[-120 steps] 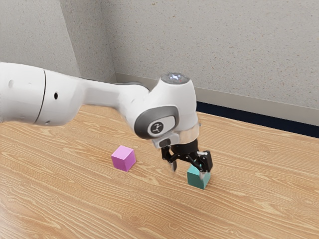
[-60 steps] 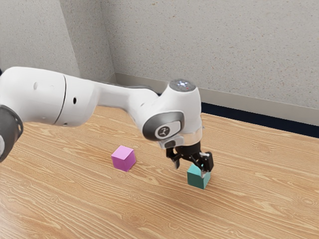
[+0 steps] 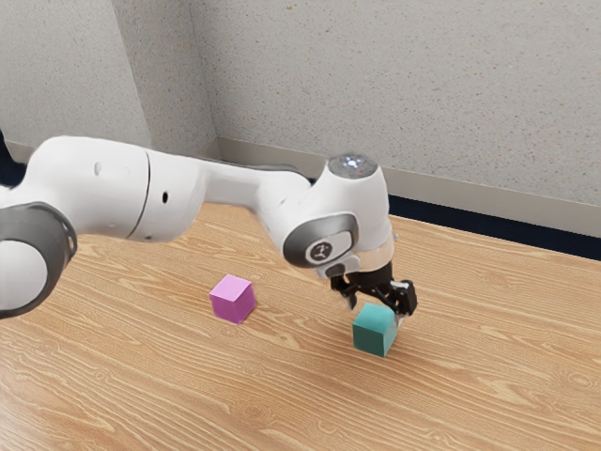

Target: Pick up the blue block with one arm, and put the blue block on the pink block with one arm

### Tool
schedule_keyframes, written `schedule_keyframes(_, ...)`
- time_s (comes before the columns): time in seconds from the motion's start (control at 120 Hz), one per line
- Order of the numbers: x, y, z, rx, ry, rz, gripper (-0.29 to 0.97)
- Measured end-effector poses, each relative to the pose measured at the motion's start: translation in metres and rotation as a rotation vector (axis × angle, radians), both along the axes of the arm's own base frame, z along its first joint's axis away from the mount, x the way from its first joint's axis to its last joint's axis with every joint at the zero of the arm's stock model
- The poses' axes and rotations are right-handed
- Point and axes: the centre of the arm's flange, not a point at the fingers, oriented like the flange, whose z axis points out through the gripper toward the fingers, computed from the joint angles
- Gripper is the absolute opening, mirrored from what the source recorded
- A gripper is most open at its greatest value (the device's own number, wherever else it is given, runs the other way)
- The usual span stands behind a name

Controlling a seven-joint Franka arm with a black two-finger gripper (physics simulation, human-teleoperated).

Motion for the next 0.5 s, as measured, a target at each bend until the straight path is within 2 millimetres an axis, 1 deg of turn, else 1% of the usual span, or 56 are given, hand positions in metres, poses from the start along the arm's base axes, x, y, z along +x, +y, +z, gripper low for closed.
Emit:
schedule_keyframes(0.1,0.004,0.002,-0.004,0.000,-0.014,-0.002,0.68)
schedule_keyframes(0.367,0.002,0.004,-0.008,0.008,-0.009,0.005,0.68)
schedule_keyframes(0.5,0.002,0.005,-0.019,0.013,0.002,0.005,0.68)
